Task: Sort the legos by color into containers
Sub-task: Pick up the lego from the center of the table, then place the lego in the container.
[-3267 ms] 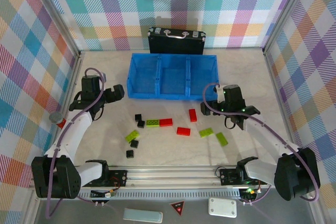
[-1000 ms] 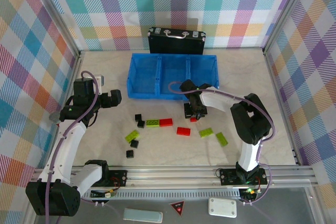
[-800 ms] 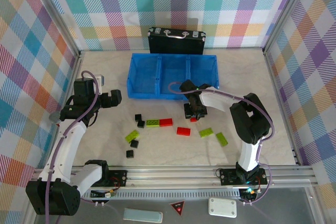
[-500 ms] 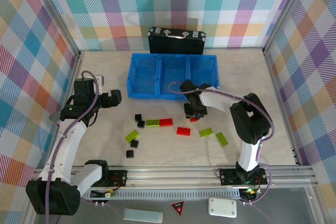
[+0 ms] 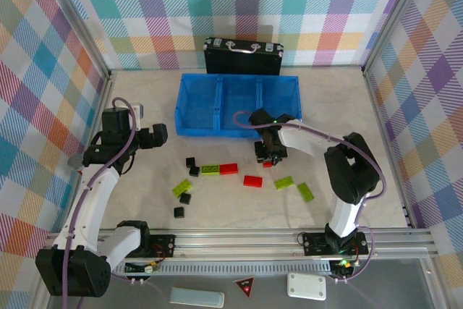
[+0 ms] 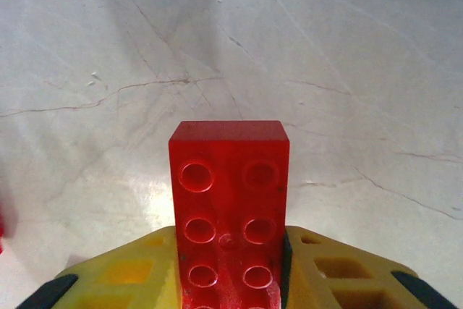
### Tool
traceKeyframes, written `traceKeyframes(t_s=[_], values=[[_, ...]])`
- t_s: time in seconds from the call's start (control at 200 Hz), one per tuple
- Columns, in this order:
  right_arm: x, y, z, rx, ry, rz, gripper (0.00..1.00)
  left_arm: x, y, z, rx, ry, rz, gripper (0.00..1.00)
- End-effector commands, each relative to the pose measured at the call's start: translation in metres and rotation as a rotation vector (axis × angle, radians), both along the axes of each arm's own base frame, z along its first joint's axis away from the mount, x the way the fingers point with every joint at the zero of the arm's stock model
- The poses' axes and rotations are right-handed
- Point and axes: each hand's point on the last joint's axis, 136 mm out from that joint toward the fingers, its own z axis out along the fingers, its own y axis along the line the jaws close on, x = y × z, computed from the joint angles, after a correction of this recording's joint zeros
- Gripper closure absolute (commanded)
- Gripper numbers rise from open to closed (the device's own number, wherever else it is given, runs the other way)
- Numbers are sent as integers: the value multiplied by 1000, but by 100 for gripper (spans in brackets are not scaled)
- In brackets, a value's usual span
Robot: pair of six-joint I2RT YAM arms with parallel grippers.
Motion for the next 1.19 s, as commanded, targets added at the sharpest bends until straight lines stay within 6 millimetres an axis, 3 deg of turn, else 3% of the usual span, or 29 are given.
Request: traceKeyframes(t_s=[0.0, 0.315, 0.685, 0.925, 1.19], values=[[-2, -1, 29, 2, -32, 22, 65, 1, 1, 2, 22, -13, -3, 0], [14, -15, 70, 16, -90, 25, 65, 0, 1, 2, 24, -14, -4, 0], [78, -37, 94, 117, -141, -13, 65, 1, 1, 0, 24, -9, -5, 0], [135, -35, 89, 183, -164, -31, 66, 2, 1, -1, 26, -7, -4, 0], [192, -20, 58, 260, -187, -24, 67, 2, 2, -3, 30, 1, -2, 0]])
